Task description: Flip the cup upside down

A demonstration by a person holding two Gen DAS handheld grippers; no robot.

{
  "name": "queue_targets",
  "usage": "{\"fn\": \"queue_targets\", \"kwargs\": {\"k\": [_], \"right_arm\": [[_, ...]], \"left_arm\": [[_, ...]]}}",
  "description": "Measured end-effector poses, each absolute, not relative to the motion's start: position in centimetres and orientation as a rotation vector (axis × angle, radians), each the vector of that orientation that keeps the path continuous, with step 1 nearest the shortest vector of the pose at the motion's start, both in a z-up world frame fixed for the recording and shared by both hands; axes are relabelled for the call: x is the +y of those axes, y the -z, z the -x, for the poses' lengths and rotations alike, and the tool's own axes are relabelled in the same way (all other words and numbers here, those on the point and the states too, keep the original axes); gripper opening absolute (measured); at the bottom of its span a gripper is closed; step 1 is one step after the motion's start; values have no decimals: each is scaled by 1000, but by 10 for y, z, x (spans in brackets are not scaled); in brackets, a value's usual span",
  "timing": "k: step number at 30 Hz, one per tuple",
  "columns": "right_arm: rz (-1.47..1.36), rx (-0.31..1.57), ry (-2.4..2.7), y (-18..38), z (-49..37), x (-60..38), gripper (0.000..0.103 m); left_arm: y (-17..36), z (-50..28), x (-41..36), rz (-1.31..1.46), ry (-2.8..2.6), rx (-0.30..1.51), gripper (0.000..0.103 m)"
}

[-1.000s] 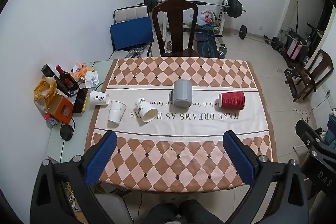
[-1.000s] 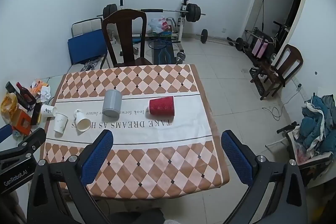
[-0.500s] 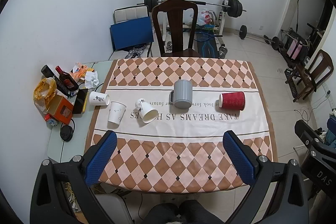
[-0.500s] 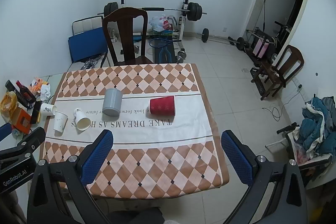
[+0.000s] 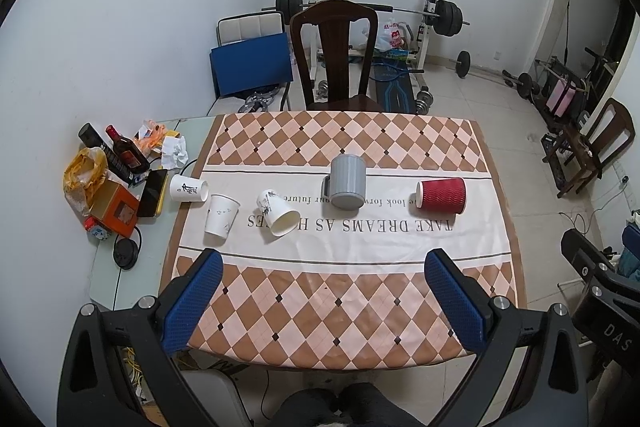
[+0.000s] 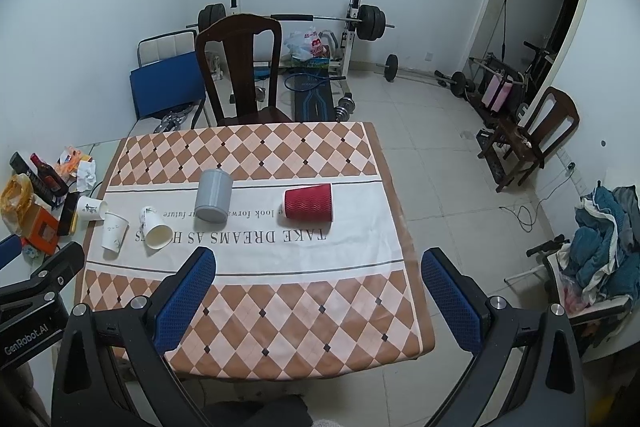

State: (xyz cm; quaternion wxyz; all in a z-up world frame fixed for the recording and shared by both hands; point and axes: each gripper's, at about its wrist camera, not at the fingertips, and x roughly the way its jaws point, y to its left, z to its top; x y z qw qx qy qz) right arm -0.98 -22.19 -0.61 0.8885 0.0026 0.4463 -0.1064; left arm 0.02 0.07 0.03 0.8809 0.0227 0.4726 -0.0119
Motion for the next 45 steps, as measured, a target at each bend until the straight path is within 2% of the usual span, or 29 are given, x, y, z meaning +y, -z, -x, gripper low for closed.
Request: {"fn": "queue_targets", "kwargs": {"k": [45], "right_arm": [[-3,931,227,8,5,-209,103]], "left_arm": [[-4,-8,-14,-33,43,979,103]]}}
